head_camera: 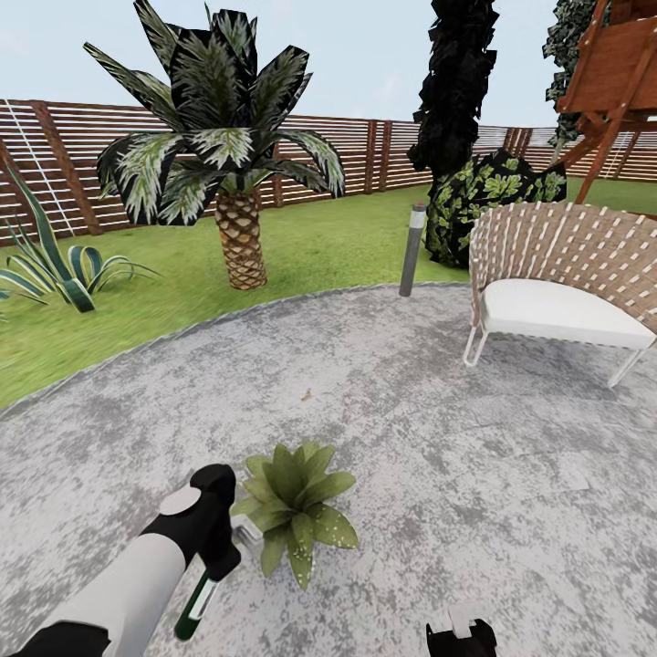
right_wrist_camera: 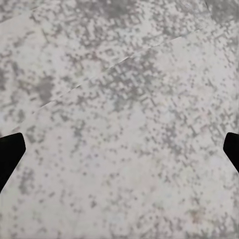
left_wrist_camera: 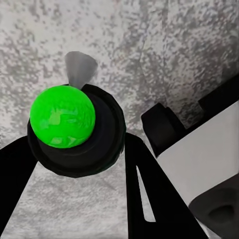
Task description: Pick up the pesticide atomizer in the garden and spray insectifuge to fully cover both potted plants in the garden.
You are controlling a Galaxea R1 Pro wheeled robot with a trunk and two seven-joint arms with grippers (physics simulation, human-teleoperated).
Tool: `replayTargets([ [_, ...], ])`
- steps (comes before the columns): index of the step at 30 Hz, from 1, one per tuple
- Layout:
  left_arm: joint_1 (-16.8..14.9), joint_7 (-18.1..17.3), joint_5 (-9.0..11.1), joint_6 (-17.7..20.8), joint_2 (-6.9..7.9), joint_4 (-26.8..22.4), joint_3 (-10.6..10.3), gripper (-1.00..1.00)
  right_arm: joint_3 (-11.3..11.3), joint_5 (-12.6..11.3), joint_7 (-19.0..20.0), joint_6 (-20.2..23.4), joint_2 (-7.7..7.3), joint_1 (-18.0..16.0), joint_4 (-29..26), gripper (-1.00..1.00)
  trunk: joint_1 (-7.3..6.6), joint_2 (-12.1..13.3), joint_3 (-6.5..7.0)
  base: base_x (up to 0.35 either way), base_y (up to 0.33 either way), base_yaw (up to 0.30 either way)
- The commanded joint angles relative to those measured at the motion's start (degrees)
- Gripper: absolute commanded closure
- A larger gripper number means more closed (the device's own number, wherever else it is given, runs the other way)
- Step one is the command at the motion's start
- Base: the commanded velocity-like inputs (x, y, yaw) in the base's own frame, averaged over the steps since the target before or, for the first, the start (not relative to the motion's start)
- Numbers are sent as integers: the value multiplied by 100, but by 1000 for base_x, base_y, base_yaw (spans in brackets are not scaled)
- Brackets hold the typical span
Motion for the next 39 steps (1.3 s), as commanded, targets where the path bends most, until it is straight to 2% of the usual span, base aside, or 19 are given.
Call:
replayTargets([
  [1, -2, -59, -51, 54, -4, -25, -4, 100, 48, -25, -24, -9, 0, -2, 3, -100, -1, -2, -5, 0, 0, 0],
  [12, -10, -57, -44, 54, -59, -176, 11, 100, 48, -25, -25, -6, 0, -2, 9, -100, -1, -2, -5, 50, 39, 0],
  [16, -10, -52, -41, 54, -247, -314, 10, 100, 48, -25, -25, -8, 0, -2, 10, -100, -1, -2, -5, 0, 0, 0],
  [18, -10, -51, -41, 55, -290, -361, 13, 100, 48, -25, -24, -6, 0, -2, 10, -100, -1, -2, -5, 0, 0, 0],
  [20, -10, -36, -41, 55, -285, -372, 4, 100, 48, -25, -24, -6, 0, -2, 8, -100, -1, -2, -5, 0, 0, 0],
  [22, 12, 5, -41, 54, -208, -317, 12, 100, 48, -25, -25, -6, 0, -2, 11, -100, -1, -2, -5, 0, 0, 0],
  [25, 110, 74, -41, 53, -169, -311, 198, 100, 48, -25, -24, -6, 0, -2, 11, -100, -1, -2, -5, 0, 0, 0],
  [27, 194, 401, -36, 47, -159, -303, 320, 100, 48, -25, -25, -6, 0, -2, 10, -100, -1, -2, -5, 0, 0, 0],
  [28, 206, 446, -33, 46, -160, -317, 332, 100, 48, -25, -25, -6, 0, -2, 11, -100, -1, -2, -5, 0, 0, 0],
  [33, 221, 527, 217, 46, -263, -447, 343, 100, 48, -25, -25, -6, 0, -2, 11, -100, -1, -2, -5, 0, 0, 0],
  [36, 222, 516, 244, 46, -328, -650, 347, 100, 48, -25, -25, -6, 0, -2, 12, -100, -1, -2, -5, 0, 0, 0],
  [39, 226, 522, 240, 46, -317, -694, 350, 100, 48, -25, -25, -7, 0, -2, 12, -100, -1, -2, -5, 0, 0, 0],
])
